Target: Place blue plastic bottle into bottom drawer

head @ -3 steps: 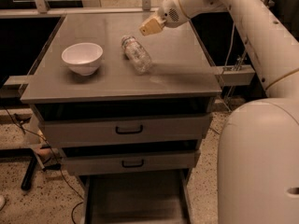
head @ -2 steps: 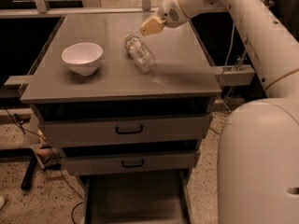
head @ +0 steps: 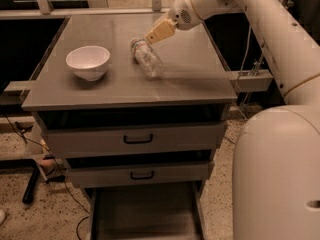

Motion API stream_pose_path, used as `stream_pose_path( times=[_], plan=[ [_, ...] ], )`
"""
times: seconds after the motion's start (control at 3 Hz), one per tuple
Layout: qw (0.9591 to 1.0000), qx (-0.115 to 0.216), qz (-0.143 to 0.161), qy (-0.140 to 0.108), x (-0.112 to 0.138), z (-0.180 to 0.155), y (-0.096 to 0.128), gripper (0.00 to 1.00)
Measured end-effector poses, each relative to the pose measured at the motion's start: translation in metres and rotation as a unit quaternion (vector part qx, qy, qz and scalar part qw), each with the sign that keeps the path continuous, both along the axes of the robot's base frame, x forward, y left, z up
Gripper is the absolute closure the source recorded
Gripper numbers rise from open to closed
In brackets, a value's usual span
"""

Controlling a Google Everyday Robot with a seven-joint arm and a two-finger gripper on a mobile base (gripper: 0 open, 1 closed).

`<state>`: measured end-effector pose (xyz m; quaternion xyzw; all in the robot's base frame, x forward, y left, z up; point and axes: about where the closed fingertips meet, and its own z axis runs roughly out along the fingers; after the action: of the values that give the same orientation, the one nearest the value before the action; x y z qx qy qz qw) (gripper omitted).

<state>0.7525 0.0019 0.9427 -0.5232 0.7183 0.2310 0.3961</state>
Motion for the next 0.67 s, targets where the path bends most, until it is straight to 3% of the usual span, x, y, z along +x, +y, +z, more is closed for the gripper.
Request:
stream_pose_path(
  times=[0.33, 0.67],
  plan=[
    [1.0, 0.0, 0.0, 0.0, 0.0, 0.0, 0.0, 0.0],
    [1.0, 0.0, 0.0, 0.0, 0.0, 0.0, 0.0, 0.0]
  ],
)
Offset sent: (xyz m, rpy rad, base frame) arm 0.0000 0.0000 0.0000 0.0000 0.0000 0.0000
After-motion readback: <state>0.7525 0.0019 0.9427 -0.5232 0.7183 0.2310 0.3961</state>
